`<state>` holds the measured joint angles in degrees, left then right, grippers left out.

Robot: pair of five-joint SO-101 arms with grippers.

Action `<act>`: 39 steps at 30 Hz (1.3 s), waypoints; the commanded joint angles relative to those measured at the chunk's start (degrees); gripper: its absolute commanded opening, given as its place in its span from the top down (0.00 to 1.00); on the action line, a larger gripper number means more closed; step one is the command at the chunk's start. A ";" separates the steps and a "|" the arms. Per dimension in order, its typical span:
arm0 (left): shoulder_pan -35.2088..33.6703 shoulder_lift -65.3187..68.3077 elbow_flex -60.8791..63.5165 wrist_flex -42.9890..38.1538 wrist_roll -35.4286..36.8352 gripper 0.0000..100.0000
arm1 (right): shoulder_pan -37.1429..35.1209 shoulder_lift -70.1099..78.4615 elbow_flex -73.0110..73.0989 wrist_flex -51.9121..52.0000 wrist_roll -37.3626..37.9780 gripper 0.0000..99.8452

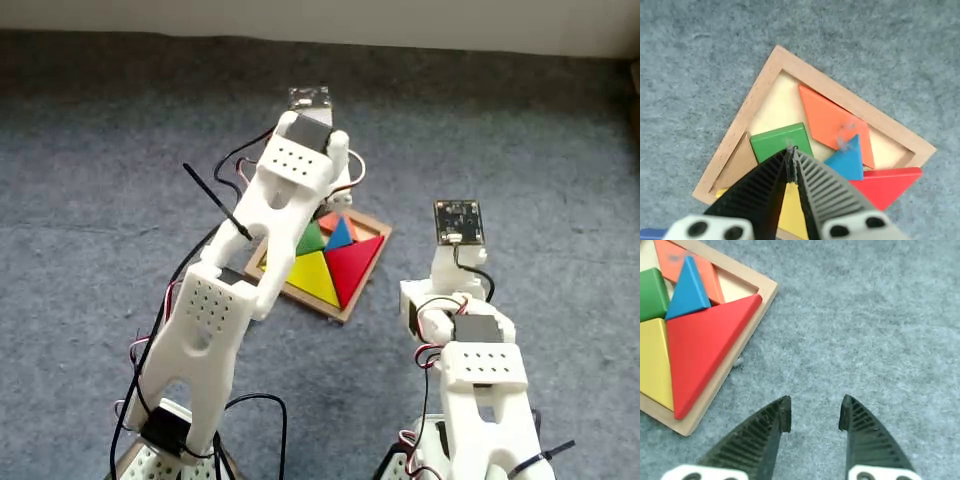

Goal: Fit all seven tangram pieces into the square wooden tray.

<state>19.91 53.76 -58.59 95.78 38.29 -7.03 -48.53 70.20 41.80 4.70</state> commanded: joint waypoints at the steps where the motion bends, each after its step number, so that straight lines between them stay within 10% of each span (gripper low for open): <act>1: 1.19 -3.56 -0.40 -2.46 -0.09 0.99 | 0.66 -1.54 -0.57 -1.45 -0.18 0.83; 10: 1.63 -3.56 -0.40 -6.24 -0.53 0.99 | 0.66 -1.54 -0.48 -1.45 -0.18 0.83; 19: 1.98 -3.65 -0.66 -2.02 -17.32 0.76 | 0.66 -1.54 -0.48 -1.45 -0.18 0.83; 39: 0.66 -0.31 -1.27 4.66 -23.65 0.76 | 0.66 -1.54 -0.57 -1.45 -0.18 0.83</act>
<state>21.76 56.92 -58.59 98.51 15.16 -7.03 -48.53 70.20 41.80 4.70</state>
